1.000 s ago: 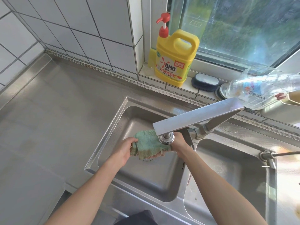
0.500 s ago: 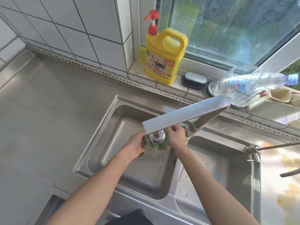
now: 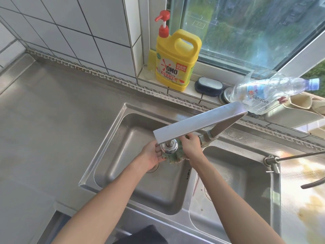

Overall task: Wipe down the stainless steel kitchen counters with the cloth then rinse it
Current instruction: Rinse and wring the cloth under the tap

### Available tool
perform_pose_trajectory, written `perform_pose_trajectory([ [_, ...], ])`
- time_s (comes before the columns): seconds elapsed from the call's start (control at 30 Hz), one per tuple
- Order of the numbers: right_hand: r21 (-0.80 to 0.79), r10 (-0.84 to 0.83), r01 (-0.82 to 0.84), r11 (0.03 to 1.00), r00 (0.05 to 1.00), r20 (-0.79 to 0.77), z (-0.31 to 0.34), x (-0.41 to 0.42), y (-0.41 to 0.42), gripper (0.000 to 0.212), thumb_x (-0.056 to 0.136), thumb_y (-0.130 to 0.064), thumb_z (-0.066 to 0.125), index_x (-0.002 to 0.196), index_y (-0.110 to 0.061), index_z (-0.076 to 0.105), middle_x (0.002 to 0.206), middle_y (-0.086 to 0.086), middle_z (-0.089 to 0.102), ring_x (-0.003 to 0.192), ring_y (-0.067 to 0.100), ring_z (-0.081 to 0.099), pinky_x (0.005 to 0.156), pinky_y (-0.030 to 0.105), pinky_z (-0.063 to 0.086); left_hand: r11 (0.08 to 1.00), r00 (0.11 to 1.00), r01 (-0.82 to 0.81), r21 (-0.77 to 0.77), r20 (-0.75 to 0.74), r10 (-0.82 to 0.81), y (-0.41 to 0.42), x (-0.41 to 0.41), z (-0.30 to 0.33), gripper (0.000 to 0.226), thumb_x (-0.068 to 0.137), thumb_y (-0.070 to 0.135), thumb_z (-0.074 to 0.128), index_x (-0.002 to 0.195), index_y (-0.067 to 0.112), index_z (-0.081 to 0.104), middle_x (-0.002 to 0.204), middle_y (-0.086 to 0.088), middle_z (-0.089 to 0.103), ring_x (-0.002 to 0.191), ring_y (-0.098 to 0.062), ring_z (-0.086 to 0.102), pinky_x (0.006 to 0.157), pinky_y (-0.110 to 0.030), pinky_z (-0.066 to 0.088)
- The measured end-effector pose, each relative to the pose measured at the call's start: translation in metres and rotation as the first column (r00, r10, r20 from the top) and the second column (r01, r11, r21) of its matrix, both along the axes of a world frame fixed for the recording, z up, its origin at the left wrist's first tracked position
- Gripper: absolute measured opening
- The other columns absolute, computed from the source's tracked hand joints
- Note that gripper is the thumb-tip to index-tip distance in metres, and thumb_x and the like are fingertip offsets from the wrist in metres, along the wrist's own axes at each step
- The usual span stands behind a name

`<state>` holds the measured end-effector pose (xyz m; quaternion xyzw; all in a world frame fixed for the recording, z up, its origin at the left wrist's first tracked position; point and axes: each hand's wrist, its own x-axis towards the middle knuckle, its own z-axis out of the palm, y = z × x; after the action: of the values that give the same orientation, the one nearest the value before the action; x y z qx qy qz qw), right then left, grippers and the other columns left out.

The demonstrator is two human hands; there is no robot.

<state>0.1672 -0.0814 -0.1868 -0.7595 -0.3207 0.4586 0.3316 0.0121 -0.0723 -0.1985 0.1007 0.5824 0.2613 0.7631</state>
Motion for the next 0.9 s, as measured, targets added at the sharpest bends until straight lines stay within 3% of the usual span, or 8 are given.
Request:
perform_pose_trajectory([
  [0.17,-0.012,-0.036,0.035,0.999,0.988,-0.152,0.003,-0.012,0.009,0.016,0.097,-0.023,0.061,0.102,-0.011,0.072,0.095,0.018,0.075,0.065,0.028,0.065,0.055,0.047,0.055,0.998,0.995,-0.054,0.021,0.083,0.052,0.009,-0.013,0.005,0.025,0.109,0.023,0.048,0.104,0.006,0.065,0.072,-0.008,0.079,0.058,-0.019,0.076,0.052,-0.03,0.062],
  [0.27,-0.018,-0.108,0.106,0.994,0.974,-0.198,0.002,-0.011,0.011,0.016,0.098,-0.023,0.059,0.102,-0.011,0.069,0.078,0.01,0.07,0.04,0.007,0.056,0.036,0.023,0.042,0.996,0.991,-0.043,0.076,0.131,0.033,0.012,-0.013,0.011,0.025,0.108,0.022,0.049,0.099,0.01,0.069,0.077,-0.007,0.079,0.065,-0.02,0.076,0.063,-0.032,0.062],
  [0.33,-0.03,-0.16,0.157,0.987,0.961,-0.224,0.004,-0.009,0.01,0.015,0.099,-0.021,0.057,0.091,-0.012,0.065,0.063,0.003,0.059,0.032,0.007,0.046,0.032,0.017,0.032,0.995,0.991,-0.01,0.1,0.135,-0.003,0.012,-0.008,0.012,0.024,0.107,0.021,0.049,0.098,0.012,0.069,0.078,-0.005,0.077,0.072,-0.023,0.071,0.071,-0.036,0.056],
  [0.43,-0.013,-0.176,0.178,0.984,0.957,-0.23,0.004,-0.005,0.004,0.022,0.099,-0.022,0.057,0.079,-0.014,0.058,0.055,0.0,0.047,0.031,0.01,0.035,0.033,0.016,0.026,0.997,0.992,0.009,0.079,0.123,-0.018,0.008,0.001,0.008,0.022,0.107,0.021,0.049,0.098,0.013,0.068,0.085,-0.008,0.071,0.075,-0.023,0.065,0.068,-0.036,0.054],
  [0.53,0.018,-0.159,0.168,0.986,0.957,-0.241,-0.001,-0.003,-0.003,0.018,0.097,-0.023,0.06,0.082,-0.013,0.062,0.064,0.005,0.052,0.039,0.015,0.042,0.036,0.021,0.031,0.999,0.996,-0.009,0.037,0.084,0.005,0.004,0.007,0.002,0.018,0.105,0.023,0.054,0.104,0.011,0.067,0.089,-0.008,0.072,0.076,-0.023,0.068,0.067,-0.036,0.057],
  [0.63,0.006,-0.113,0.118,0.993,0.959,-0.261,-0.004,-0.004,-0.008,0.017,0.094,-0.03,0.065,0.082,-0.021,0.072,0.068,-0.002,0.065,0.051,0.014,0.052,0.045,0.024,0.04,0.999,0.999,-0.034,0.013,-0.028,0.034,0.0,0.004,-0.009,0.009,0.099,0.019,0.066,0.103,0.011,0.069,0.073,-0.004,0.075,0.059,-0.016,0.07,0.054,-0.028,0.058],
  [0.73,0.009,-0.053,0.057,0.998,0.969,-0.243,-0.011,-0.009,-0.009,0.014,0.092,-0.034,0.069,0.083,-0.027,0.077,0.082,0.004,0.076,0.07,0.014,0.062,0.064,0.032,0.049,0.997,0.992,-0.073,0.022,-0.097,0.075,-0.002,-0.012,-0.019,0.025,0.091,0.008,0.077,0.115,0.012,0.07,0.074,-0.004,0.073,0.052,-0.014,0.068,0.044,-0.021,0.049],
  [0.9,0.022,0.024,-0.02,1.0,0.972,-0.232,-0.018,-0.018,-0.007,0.01,0.091,-0.023,0.073,0.084,-0.022,0.08,0.084,0.0,0.079,0.076,0.013,0.071,0.073,0.038,0.059,0.991,0.985,-0.105,0.079,-0.131,0.114,0.001,-0.043,-0.024,0.017,0.093,0.006,0.076,0.103,0.015,0.066,0.065,0.003,0.077,0.049,-0.008,0.071,0.042,-0.022,0.052],
])
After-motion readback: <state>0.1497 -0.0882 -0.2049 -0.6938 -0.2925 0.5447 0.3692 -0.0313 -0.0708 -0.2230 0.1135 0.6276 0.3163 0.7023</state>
